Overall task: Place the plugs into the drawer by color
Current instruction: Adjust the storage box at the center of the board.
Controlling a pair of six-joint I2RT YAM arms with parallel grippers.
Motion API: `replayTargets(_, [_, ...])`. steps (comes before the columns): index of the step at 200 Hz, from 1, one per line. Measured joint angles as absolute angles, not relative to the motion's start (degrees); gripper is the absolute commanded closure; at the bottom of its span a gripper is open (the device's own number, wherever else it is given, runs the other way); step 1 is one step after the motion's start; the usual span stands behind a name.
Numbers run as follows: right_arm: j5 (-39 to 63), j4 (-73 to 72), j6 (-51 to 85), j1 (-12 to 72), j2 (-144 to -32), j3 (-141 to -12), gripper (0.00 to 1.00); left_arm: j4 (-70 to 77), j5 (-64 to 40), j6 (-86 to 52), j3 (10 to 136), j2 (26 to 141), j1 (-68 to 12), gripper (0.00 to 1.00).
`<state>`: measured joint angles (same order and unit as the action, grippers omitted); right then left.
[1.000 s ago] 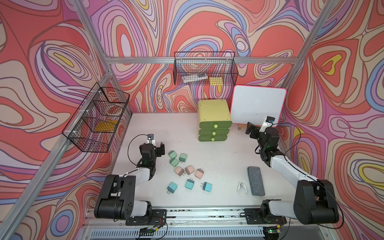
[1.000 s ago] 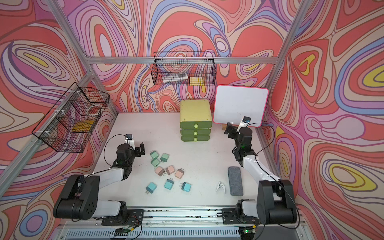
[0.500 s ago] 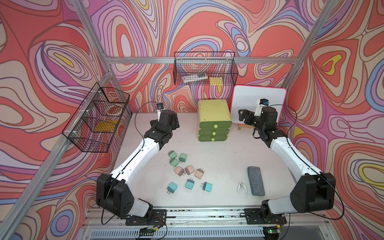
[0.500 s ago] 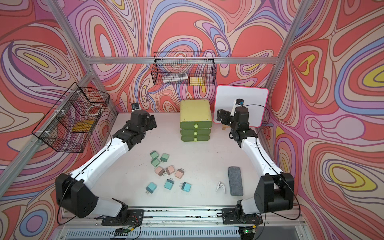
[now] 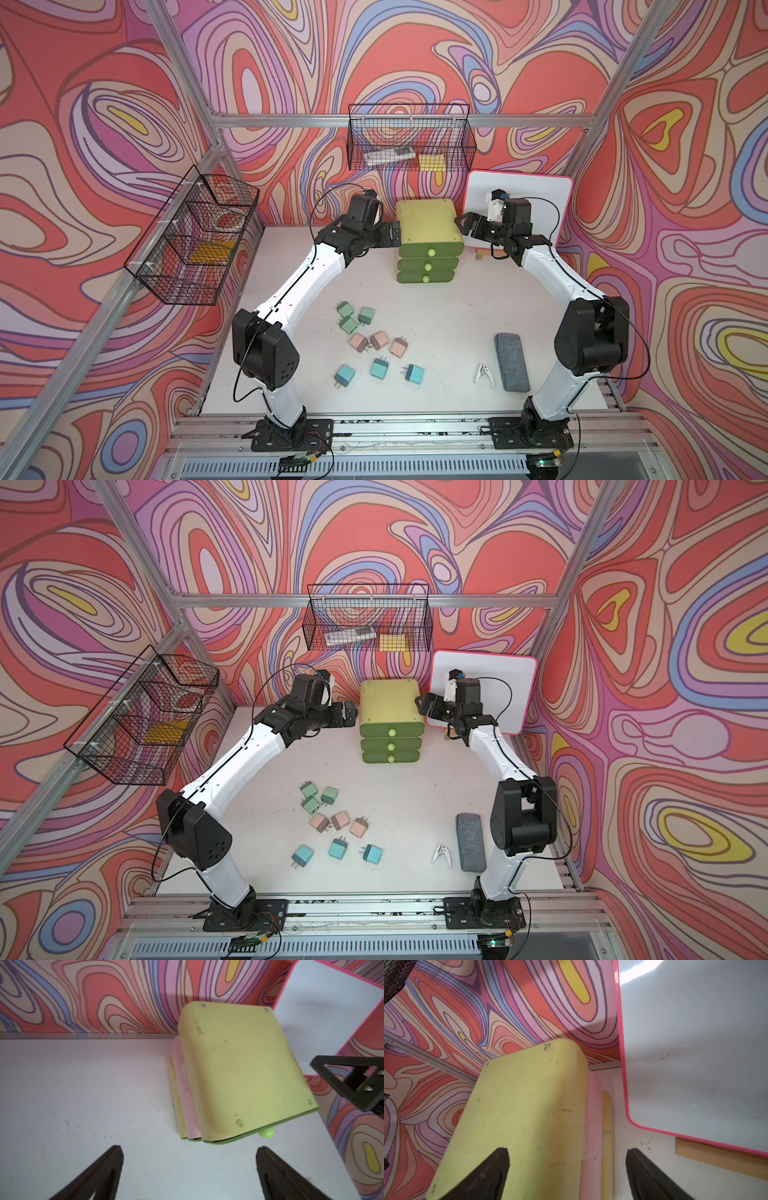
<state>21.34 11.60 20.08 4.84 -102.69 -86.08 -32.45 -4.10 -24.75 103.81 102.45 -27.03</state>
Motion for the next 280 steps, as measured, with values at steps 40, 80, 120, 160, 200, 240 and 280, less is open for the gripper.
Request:
replayTargets(40, [25.9, 11.3, 20.2, 4.8, -105.9, -87.0, 0.13, -35.2, -12.2, -26.7, 114.1, 112.1, -27.0, 0.02])
replayTargets(80, [28.9, 10.0, 20.3, 4.8, -108.6, -89.2, 0.14, -38.0, -15.0, -28.9, 117.1, 117.1, -26.0, 0.02])
replayTargets(120, [31.7, 8.3, 20.9, 4.9, -110.4, -90.5, 0.19, -39.3, -17.3, -30.1, 121.5, 119.5, -25.2, 0.07])
replayTargets(160, [32.8, 7.3, 21.6, 6.2, -113.3, -93.5, 0.20, -38.5, -20.0, -31.0, 118.3, 119.2, -25.2, 0.07])
replayTargets(200, [32.9, 8.2, 21.5, 8.9, -118.1, -100.1, 0.20, -34.1, -21.1, -31.6, 109.4, 115.0, -24.9, 0.07])
replayTargets(240, [33.8, 11.5, 21.5, 11.8, -122.9, -108.0, 0.21, -35.0, -20.0, -31.6, 105.2, 111.5, -24.4, 0.07])
replayTargets(280, [33.0, 14.7, 19.5, 12.4, -123.2, -109.9, 0.17, -34.7, -19.3, -31.5, 103.4, 109.6, -24.3, 0.06])
